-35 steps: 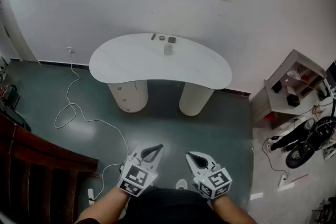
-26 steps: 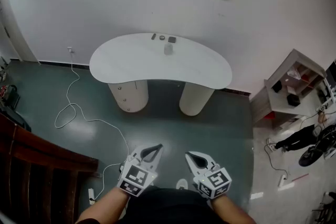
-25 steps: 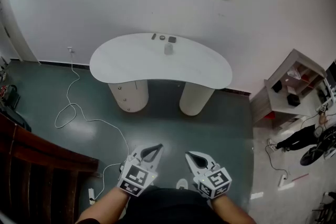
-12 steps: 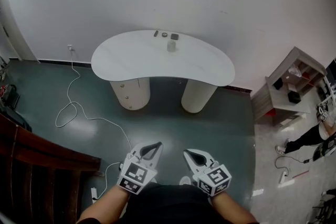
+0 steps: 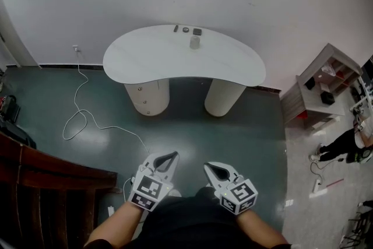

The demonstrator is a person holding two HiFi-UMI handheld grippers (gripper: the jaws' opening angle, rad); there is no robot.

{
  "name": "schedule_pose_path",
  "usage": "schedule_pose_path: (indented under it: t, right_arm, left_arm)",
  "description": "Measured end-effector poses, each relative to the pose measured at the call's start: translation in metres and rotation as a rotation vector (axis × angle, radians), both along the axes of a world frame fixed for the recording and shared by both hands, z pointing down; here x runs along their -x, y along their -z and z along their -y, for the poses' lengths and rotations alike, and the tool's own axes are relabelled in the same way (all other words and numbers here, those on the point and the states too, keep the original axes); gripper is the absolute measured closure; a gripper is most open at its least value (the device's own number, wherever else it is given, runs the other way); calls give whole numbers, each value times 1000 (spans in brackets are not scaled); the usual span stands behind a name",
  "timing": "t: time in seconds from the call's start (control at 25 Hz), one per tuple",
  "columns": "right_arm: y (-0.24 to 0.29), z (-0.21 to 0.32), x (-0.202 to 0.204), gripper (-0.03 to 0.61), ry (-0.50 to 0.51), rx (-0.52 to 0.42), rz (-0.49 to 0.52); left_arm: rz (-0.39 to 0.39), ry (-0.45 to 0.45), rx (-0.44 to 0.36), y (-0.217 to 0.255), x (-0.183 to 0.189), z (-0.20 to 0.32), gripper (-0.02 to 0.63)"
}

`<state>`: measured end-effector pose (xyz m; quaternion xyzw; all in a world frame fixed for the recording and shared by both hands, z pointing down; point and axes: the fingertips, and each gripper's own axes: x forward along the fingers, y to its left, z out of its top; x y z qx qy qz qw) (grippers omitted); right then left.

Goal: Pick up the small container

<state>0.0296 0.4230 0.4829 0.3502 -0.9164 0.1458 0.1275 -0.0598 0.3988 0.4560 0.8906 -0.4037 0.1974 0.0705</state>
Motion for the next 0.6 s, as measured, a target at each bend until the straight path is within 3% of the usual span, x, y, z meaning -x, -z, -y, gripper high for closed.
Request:
schedule_pose_path:
  t: [0.36, 0.6]
  right_arm:
    - [-1, 31, 11, 581, -14, 16, 6]
    - [-8, 85, 5, 581, -20, 25, 48]
  left_arm:
    - [-13, 1, 27, -13, 8, 18, 598]
    - [14, 15, 40, -25, 3, 58, 598]
